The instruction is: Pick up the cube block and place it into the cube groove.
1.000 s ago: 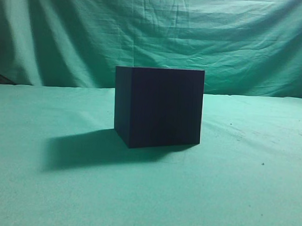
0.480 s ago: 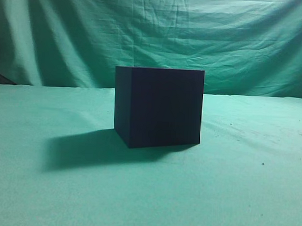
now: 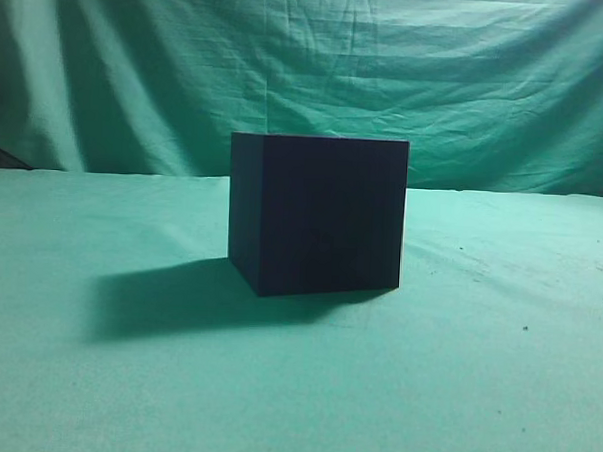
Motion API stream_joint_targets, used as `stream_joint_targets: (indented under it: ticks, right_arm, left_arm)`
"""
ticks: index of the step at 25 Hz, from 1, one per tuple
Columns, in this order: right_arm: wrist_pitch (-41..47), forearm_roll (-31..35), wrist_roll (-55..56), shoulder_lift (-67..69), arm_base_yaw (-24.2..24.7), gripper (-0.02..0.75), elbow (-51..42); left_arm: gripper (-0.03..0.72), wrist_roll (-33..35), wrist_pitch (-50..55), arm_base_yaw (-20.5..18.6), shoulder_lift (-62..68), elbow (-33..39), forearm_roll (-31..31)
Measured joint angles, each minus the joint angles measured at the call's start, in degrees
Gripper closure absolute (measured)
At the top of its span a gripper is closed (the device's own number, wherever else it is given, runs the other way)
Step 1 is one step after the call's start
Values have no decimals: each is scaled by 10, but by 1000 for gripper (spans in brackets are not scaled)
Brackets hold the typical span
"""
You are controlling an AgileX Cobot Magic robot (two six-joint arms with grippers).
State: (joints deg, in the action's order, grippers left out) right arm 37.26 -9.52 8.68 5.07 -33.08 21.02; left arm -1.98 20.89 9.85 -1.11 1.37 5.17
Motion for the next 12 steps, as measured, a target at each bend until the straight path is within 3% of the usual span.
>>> stream_joint_targets:
  ticks: [5, 12]
  right_arm:
    - [-97, 36, 0, -52, 122, 738, -107]
    - [-126, 78, 0, -57, 262, 738, -194]
  left_arm:
    - [688, 0, 0, 0, 0, 0, 0]
    - [688, 0, 0, 0, 0, 0, 0]
